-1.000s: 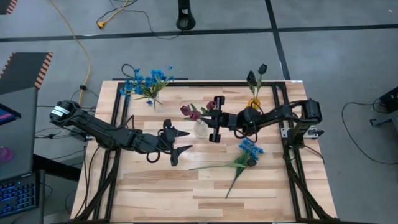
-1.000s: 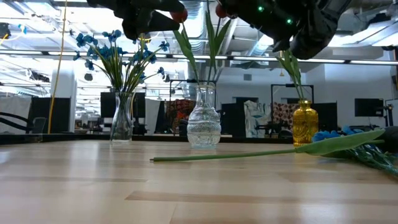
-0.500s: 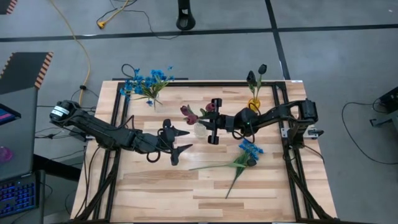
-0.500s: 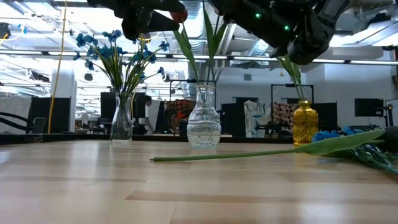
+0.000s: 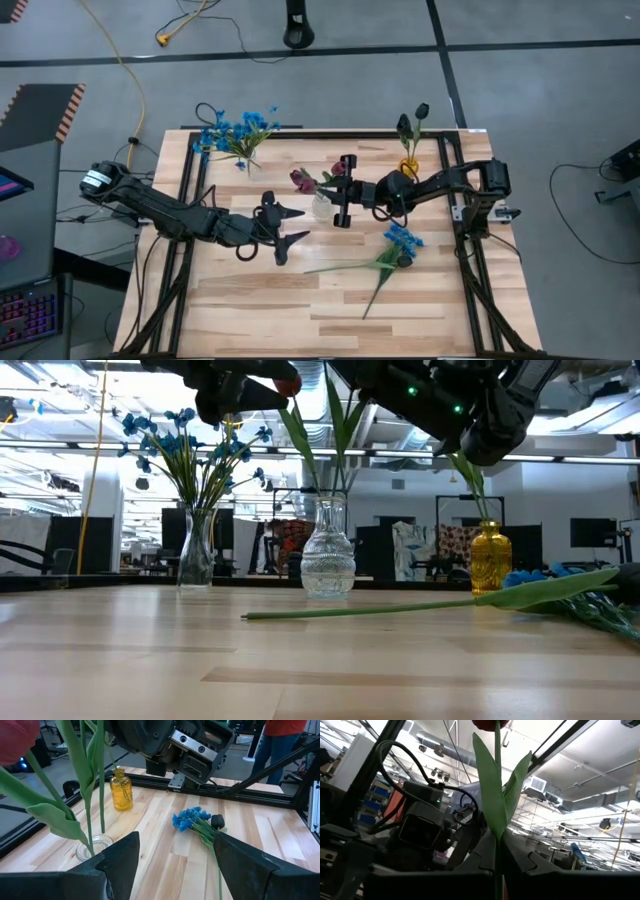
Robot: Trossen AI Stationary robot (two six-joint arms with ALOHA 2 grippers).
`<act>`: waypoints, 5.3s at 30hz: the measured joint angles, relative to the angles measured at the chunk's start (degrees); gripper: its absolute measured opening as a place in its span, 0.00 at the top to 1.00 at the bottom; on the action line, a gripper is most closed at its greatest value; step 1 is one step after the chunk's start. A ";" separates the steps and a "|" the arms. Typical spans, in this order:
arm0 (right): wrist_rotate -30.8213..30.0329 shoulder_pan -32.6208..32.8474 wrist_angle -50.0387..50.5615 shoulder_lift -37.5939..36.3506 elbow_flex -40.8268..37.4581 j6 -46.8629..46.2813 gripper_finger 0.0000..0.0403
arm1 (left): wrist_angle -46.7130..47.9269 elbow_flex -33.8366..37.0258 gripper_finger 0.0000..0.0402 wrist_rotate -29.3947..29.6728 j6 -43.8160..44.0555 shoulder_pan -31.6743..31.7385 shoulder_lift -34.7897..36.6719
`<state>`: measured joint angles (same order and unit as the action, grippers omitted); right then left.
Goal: Sort flowers into vase by color
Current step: Put the red flower into the bottom transparent vase, then put the black flower into the yellow vase
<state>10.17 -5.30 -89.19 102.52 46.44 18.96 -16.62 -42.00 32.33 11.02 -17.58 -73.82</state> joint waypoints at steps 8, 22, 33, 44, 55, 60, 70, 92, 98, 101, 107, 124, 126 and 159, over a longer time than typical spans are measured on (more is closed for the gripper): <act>0.22 -0.26 5.99 0.00 4.14 -0.62 0.90 | -0.04 0.00 0.40 0.06 1.74 0.00 0.00; -0.20 0.00 1.49 3.50 4.07 -2.35 0.90 | 0.02 0.00 0.40 0.03 1.41 0.00 0.00; -5.81 -0.52 -0.68 8.39 4.38 -3.93 0.90 | 0.20 -0.02 0.40 -0.45 1.67 0.00 0.01; -6.05 -0.53 0.70 8.39 4.41 -3.91 0.84 | 0.22 -0.02 0.40 -0.21 1.74 0.00 0.02; -18.01 0.72 1.68 8.39 4.41 -3.45 0.83 | 0.22 -0.02 0.40 -0.17 1.87 0.00 0.02; -20.90 2.07 1.90 8.39 4.41 0.89 0.80 | 0.24 -0.02 0.40 -0.17 1.88 0.00 0.02; -29.32 4.16 2.18 8.37 4.41 4.99 0.60 | 0.22 -0.02 0.40 -0.21 2.14 0.00 0.02; -56.66 14.41 6.91 8.31 4.39 21.12 0.43 | 0.22 -0.02 0.40 -0.58 2.30 0.00 0.02; -64.24 16.66 6.93 8.33 4.39 25.09 0.43 | 0.23 -0.02 0.40 -0.60 2.29 0.00 0.02; -64.78 17.85 7.13 8.04 4.35 25.09 0.43 | 0.22 -0.02 0.40 -0.60 2.30 0.00 0.02; -64.81 20.31 10.39 5.22 4.32 25.03 0.43 | 0.42 -0.02 0.40 -0.63 2.28 0.00 0.02; -64.32 29.93 63.59 -13.90 4.32 6.72 0.43 | -0.69 -0.02 0.40 -8.59 5.16 -0.02 -0.80; -64.32 31.27 71.11 -16.87 4.32 2.20 0.43 | -0.86 -0.04 0.40 -8.43 5.20 -0.12 -1.35; -51.72 39.04 124.77 -38.14 -1.99 -44.48 0.43 | 1.48 -40.85 0.40 -13.35 -3.33 2.78 -50.04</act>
<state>-41.55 33.74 35.59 64.38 44.45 -25.52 -15.14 -82.85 18.98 7.69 -14.80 -123.86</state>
